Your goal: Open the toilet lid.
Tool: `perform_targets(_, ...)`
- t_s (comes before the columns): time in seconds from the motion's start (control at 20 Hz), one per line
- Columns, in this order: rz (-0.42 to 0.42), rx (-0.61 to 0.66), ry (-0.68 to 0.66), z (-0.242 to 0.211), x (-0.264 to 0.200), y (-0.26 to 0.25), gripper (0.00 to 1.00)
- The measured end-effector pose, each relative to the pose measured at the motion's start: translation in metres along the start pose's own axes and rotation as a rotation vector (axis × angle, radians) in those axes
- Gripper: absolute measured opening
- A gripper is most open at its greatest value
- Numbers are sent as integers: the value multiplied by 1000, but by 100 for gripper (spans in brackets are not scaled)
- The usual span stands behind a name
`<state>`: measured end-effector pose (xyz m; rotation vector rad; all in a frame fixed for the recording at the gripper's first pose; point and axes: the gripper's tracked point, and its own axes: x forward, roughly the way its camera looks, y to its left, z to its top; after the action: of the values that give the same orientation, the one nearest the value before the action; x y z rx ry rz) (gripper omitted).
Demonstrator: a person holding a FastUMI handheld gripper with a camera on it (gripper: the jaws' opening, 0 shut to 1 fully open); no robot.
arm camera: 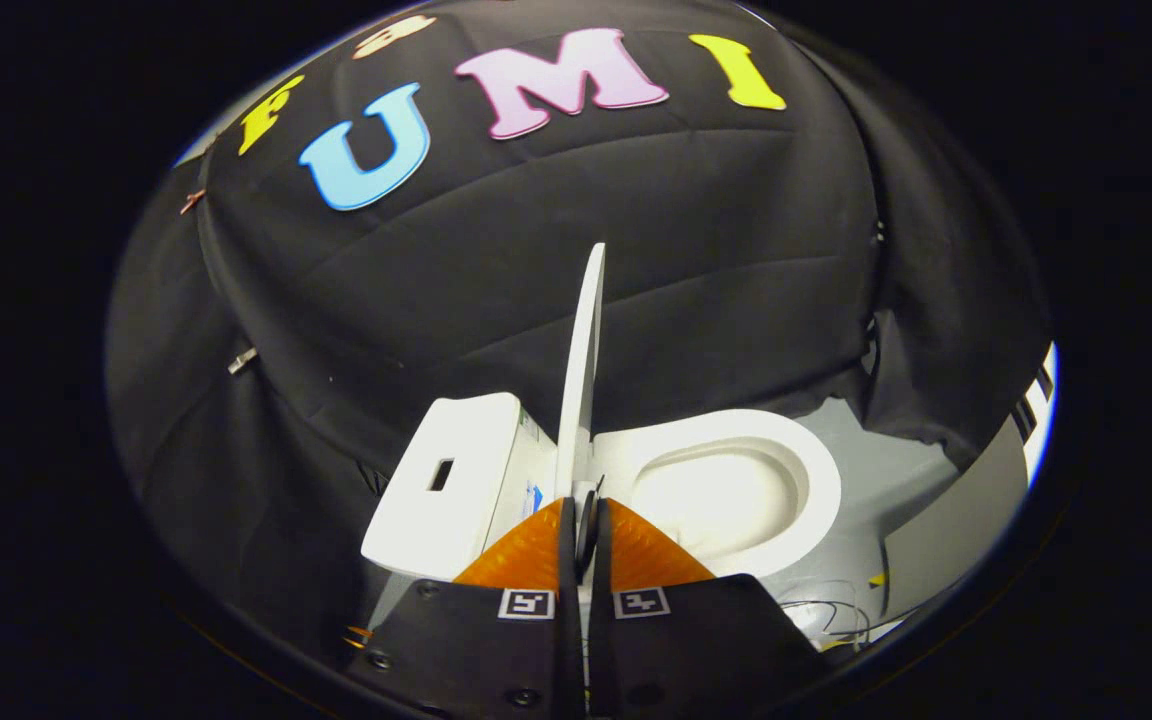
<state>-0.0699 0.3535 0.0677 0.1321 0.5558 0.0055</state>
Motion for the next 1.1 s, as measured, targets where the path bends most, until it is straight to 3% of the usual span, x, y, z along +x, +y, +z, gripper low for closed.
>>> perform_targets(0.15,-59,-47,9,-1,4,28,7)
perform_targets(0.45,-95,-155,-16,-7,10,96,7)
perform_targets(1.1,-196,-332,-98,-36,34,185,8)
